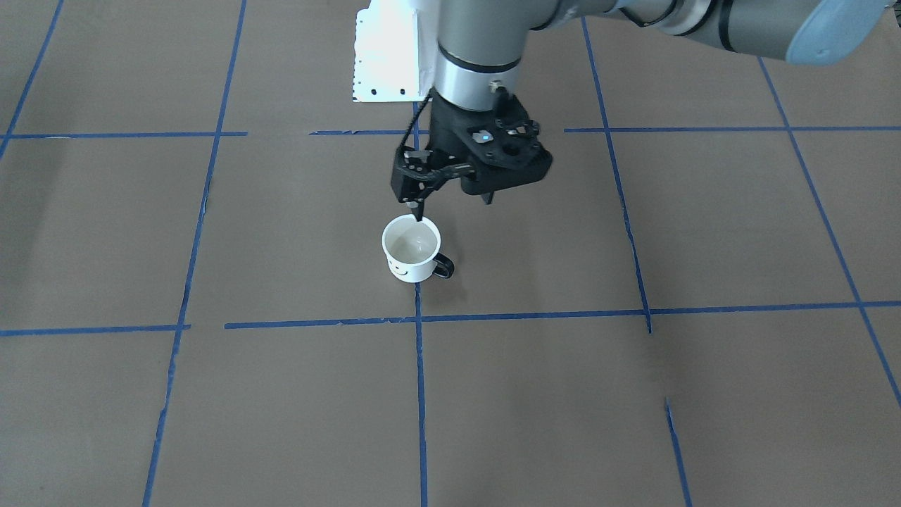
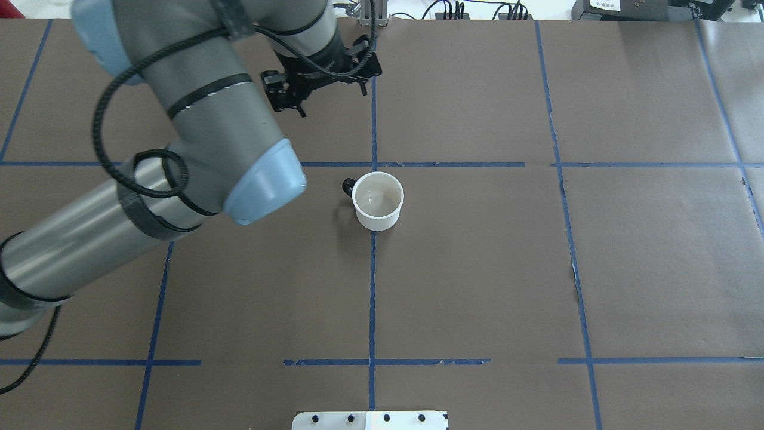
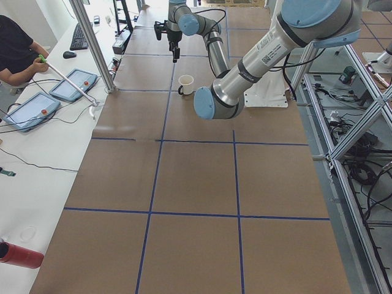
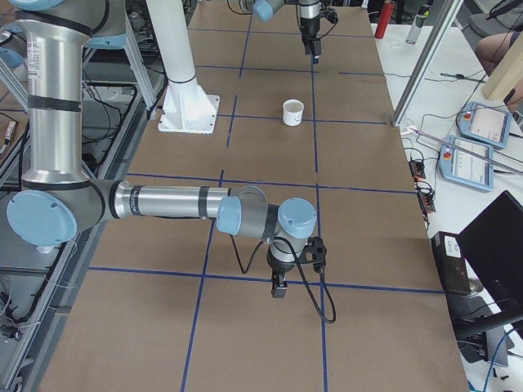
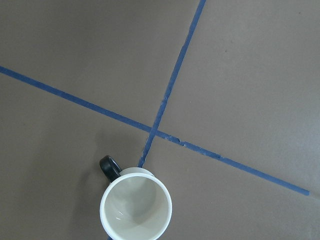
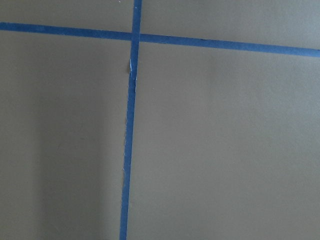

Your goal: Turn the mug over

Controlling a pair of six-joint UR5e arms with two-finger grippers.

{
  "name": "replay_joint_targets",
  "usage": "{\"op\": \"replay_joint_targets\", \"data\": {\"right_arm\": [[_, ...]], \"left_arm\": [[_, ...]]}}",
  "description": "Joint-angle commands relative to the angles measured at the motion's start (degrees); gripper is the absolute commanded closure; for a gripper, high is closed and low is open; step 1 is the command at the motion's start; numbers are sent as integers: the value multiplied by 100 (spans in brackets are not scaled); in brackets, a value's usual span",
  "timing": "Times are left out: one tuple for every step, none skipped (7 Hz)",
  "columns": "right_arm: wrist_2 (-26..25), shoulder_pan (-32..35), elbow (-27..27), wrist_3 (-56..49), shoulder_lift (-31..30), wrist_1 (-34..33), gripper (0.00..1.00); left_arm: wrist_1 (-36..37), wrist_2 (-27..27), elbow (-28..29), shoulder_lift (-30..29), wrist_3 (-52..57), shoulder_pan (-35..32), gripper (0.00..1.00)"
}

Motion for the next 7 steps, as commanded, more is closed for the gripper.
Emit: {"op": "replay_joint_targets", "data": {"right_arm": [[0, 0, 0, 0, 0, 0, 0], [0, 0, 0, 0, 0, 0, 0], [0, 0, 0, 0, 0, 0, 0], [0, 0, 0, 0, 0, 0, 0], [0, 0, 0, 0, 0, 0, 0], [0, 0, 0, 0, 0, 0, 0], [0, 0, 0, 0, 0, 0, 0]], "left_arm": [[-32, -284, -896, 1247, 1518, -975, 0], [-93, -704, -1013, 1801, 2404, -1458, 0], [-164, -970, -1014, 2259, 3196, -1993, 0], [-164, -1251, -1005, 2829, 4457, -2599, 0], [-164, -1419, -970, 3374, 5592, -3153, 0], [-173, -1429, -796, 3823, 6934, -3820, 0], [-252, -1429, -159, 3976, 8340, -4549, 0]]}}
